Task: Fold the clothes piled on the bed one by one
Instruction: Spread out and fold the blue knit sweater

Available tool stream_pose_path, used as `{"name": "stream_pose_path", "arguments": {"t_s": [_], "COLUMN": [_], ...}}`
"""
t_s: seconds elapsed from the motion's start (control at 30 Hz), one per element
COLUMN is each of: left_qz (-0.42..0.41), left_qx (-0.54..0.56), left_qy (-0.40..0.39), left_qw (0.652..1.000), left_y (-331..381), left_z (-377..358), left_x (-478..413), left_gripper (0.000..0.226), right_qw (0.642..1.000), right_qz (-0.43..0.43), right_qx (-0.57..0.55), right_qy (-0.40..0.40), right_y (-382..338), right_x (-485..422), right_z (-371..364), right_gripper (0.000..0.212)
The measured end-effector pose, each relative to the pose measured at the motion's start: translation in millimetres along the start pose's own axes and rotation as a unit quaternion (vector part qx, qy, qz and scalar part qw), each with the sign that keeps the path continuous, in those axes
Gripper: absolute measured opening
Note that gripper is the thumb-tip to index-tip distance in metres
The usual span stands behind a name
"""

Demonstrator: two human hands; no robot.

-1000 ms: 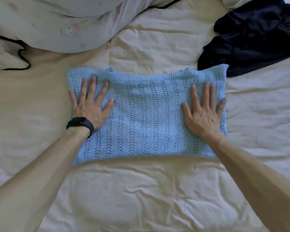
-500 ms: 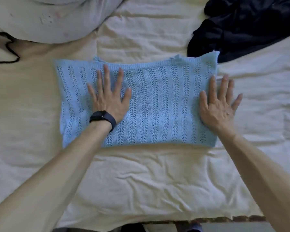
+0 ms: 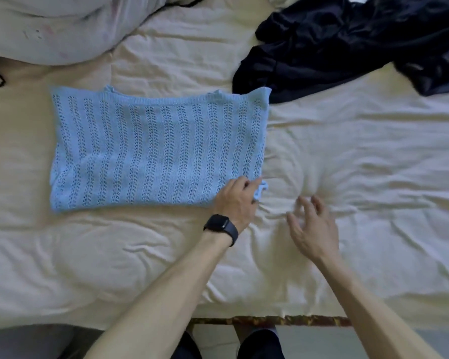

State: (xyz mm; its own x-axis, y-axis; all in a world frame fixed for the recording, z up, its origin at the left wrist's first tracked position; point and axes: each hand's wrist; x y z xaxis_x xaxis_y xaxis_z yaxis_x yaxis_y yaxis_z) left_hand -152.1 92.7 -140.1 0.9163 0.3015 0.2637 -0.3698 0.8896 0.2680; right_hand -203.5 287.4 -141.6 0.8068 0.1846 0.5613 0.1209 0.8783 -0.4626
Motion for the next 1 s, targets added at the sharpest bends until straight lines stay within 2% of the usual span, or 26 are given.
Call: {"name": "stream_pose_path", "arguments": {"t_s": [0.07,0.1,0.13,0.2,0.27,0.37,0.43,0.5,0.57,0.67,0.73,0.83,0.93,1.0], "left_qz": [0.066,0.091,0.106,0.134,0.175,0.209,0.203,0.203,0.217,0.245,0.276,0.325,0.388,0.421], "left_qx": [0.101,0.122,0.141,0.189,0.227,0.249,0.251,0.248,0.265,0.306,0.331,0.395,0.428,0.417], "left_qy": [0.005,0.013,0.028,0.066,0.087,0.081,0.078,0.079,0.086,0.1,0.113,0.135,0.129,0.114], "left_qw": [0.993,0.988,0.984,0.97,0.954,0.942,0.943,0.944,0.935,0.914,0.895,0.849,0.806,0.798], "left_y": [-0.2,0.3,1.1,4.3,5.4,-1.1,-9.3,-19.1,-33.0,-59.4,-83.2,-132.9,-195.0,-238.6], "left_z": [9.6,14.6,20.0,34.5,49.4,66.7,76.6,85.7,92.5,101.9,107.8,112.2,111.1,104.7], "left_x": [4.4,6.9,10.4,16.4,21.1,26.9,32.7,37.6,41.1,47.3,54.7,71.3,93.5,108.6], "left_gripper": [0.031,0.029,0.028,0.024,0.021,0.02,0.019,0.02,0.019,0.018,0.02,0.023,0.019,0.022], "right_qw": [0.992,0.98,0.958,0.888,0.843,0.815,0.826,0.859,0.886,0.901,0.9,0.901,0.933,0.955], "right_qz": [-0.016,-0.036,-0.066,-0.127,-0.145,-0.14,-0.134,-0.117,-0.106,-0.093,-0.077,-0.039,0.01,0.052], "right_qx": [-0.121,-0.194,-0.277,-0.428,-0.484,-0.514,-0.51,-0.47,-0.431,-0.415,-0.426,-0.429,-0.355,-0.282], "right_qy": [0.029,0.018,-0.016,-0.11,-0.182,-0.228,-0.2,-0.163,-0.134,-0.089,-0.058,-0.046,-0.056,-0.07], "right_y": [-18.4,-31.6,-47.3,-80.8,-111.6,-154.3,-178.5,-197.9,-213.3,-240.7,-267.3,-319.1,-380.4,-417.6], "right_x": [-11.6,-19.0,-26.3,-42.1,-63.8,-97.0,-114.1,-125.9,-131.4,-127.0,-118.8,-102.6,-82.1,-68.2], "right_z": [7.4,10.3,11.6,11.8,11.2,13.8,14.3,14.6,15.0,13.8,4.8,-25.9,-80.7,-126.5], "right_gripper": [0.036,0.032,0.031,0.034,0.039,0.041,0.029,0.018,0.019,0.014,0.02,0.022,0.029,0.034]}}
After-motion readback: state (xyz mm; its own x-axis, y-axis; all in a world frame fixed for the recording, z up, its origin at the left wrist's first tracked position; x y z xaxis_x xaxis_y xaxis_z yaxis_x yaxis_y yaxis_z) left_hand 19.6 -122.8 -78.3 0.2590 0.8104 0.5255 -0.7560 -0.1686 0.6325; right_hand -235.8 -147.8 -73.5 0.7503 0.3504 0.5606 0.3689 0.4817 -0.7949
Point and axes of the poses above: each hand's wrist, its own x-axis away from the middle knuckle, its own z-axis out of the back of the hand, y = z × x, and after that the axes turned 15 degrees about -x, right-handed
